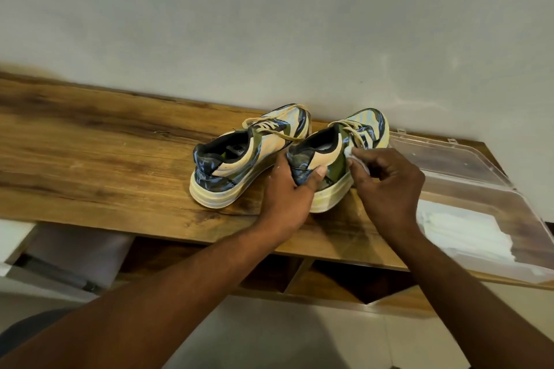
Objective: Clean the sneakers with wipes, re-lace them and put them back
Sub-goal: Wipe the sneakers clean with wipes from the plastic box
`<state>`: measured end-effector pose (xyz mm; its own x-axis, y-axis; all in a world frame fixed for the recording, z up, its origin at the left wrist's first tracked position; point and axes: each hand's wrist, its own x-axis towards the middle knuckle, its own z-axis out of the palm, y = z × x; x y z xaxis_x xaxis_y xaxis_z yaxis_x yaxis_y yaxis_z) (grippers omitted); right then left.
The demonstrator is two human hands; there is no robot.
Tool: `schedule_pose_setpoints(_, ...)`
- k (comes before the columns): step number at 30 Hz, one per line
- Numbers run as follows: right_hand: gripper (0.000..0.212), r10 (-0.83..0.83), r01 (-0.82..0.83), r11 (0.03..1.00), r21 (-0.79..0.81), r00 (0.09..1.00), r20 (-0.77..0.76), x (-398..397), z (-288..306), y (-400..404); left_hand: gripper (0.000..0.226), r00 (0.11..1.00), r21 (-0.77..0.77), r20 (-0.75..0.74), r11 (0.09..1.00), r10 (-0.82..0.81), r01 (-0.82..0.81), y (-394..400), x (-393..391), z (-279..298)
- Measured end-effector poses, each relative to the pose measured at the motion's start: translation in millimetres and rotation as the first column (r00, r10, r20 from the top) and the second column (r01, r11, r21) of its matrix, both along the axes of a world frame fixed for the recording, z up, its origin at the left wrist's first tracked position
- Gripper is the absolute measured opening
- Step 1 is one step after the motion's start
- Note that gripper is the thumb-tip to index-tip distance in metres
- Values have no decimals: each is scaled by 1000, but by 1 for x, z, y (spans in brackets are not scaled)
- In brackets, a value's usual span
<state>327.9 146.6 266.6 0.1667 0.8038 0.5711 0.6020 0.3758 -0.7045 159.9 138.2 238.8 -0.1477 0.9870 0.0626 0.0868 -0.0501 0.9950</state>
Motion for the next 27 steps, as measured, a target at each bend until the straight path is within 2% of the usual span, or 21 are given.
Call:
schedule_pose_setpoints(3,22,115,-122,990,63,988,106,-15,-3,-14,49,1000,-16,14,1000,12,-12,3,-5,-1)
schedule_pose_setpoints(6,22,176,-197,975,101,966,192,-18,-4,-18,66,1000,-7,-3,1000,3,-3,1,-8,0)
schedule_pose_setpoints(12,15,-1,1,999,32,1000,-18,1,-2,6,53,998,17,-45,999,-36,37,-1,-6,0)
schedule_pose_setpoints(14,17,19,-19,999,34,1000,-3,-5,-3,1,52,998,18,-56,999,-31,32,-2,-7,2)
schedule_pose_setpoints(20,18,180,-201,974,108,968,176,-14,-5,-16,49,998,35,-48,998,-48,50,-4,-11,2)
schedule_pose_setpoints(23,16,92,-97,994,56,991,95,-1,-7,-6,51,993,62,-77,994,-86,91,-6,-12,1)
schedule_pose_setpoints(27,16,-23,22,1000,-14,999,-44,4,-16,3,64,979,133,-189,985,-79,105,-7,-7,-5)
